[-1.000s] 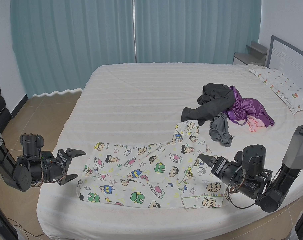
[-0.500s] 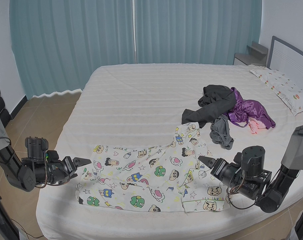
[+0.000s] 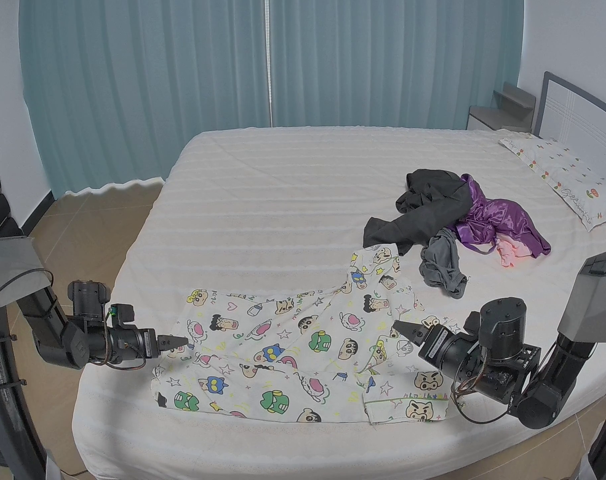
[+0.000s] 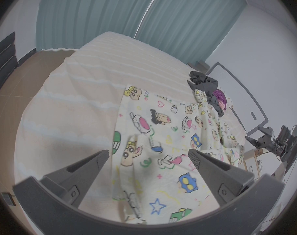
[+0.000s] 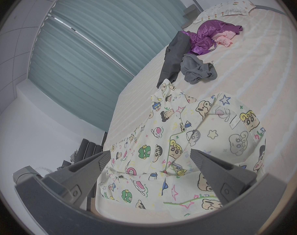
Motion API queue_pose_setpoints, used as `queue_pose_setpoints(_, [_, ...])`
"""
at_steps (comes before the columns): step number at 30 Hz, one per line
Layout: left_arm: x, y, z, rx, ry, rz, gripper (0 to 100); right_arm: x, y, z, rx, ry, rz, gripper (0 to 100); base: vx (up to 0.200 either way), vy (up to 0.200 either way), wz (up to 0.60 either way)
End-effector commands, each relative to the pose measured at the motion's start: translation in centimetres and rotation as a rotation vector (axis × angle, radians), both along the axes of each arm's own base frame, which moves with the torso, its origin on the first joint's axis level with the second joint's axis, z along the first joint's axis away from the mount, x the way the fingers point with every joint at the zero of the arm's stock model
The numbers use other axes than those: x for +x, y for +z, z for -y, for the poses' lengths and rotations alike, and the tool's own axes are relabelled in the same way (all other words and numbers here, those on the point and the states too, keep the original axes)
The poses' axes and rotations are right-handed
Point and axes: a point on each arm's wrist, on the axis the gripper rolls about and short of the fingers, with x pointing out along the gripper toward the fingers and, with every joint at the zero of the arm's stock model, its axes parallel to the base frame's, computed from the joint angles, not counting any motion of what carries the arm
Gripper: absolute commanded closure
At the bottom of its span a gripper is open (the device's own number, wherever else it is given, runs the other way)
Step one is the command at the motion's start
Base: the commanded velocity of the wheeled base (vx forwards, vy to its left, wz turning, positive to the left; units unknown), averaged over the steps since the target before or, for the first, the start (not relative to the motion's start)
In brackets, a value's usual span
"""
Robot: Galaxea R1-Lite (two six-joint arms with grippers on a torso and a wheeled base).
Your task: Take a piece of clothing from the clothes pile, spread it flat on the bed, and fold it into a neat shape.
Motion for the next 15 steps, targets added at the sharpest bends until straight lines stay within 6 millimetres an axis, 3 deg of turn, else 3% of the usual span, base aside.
queue_pose_setpoints(1, [-0.2,-1.5,-0.4,-0.002,-0.004,-0.037,0,-0.1,-0.4,-0.1,-0.007,0.005,-0.015,0,0.0,0.0,0.0])
queue_pose_setpoints(7, [-1.3,-1.9,-0.2,0.01,-0.082,-0.036,0,-0.1,-0.7,-0.1,-0.013,0.007,-0.021,0,0.0,0.0,0.0])
queue_pose_setpoints(15, [-1.4,-1.4,-0.1,0.014,-0.1,-0.005,0,-0.2,-0.7,-0.3,-0.013,0.014,-0.021,0,0.0,0.0,0.0])
